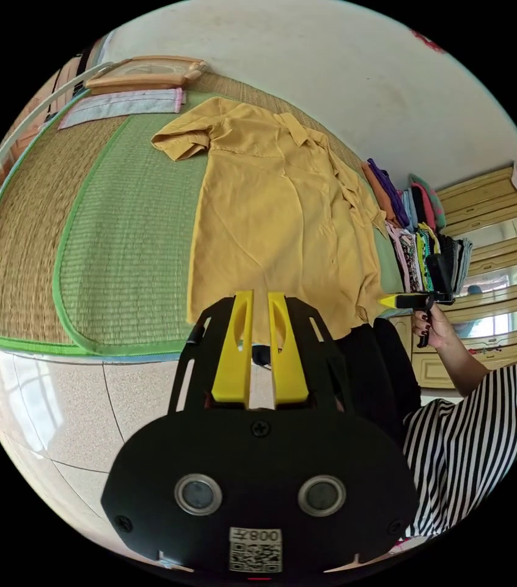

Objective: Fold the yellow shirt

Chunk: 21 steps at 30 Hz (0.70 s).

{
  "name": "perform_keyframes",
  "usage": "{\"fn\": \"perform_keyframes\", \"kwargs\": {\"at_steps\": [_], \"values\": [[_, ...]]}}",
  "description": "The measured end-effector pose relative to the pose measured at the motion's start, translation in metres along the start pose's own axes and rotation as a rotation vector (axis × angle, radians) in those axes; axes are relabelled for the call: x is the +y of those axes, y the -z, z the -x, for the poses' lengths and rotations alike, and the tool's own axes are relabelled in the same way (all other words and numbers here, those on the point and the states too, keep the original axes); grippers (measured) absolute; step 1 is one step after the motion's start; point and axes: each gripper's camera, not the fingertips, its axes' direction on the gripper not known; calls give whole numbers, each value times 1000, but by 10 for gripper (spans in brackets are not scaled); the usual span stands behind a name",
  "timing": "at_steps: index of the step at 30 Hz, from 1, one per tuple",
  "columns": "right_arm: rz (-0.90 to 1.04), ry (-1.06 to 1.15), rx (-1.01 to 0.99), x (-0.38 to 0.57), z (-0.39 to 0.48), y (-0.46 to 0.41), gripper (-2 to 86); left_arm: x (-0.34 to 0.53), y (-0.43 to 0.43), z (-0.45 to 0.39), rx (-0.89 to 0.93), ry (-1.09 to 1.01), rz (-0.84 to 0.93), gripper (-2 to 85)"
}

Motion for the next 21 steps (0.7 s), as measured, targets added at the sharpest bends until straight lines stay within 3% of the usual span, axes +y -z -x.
{"fn": "perform_keyframes", "kwargs": {"at_steps": [10, 16, 21], "values": [[-204, -226, 180, 98, -58, 100, 61, -56, -115, -155, 374, -314, 162, 83], [-204, -239, 278, 103, -58, 110, 77, -89, -180, -257, 245, -541, 303, 95], [-218, -240, 373, 105, -55, 119, 78, -107, -212, -295, 123, -586, 349, 92]]}}
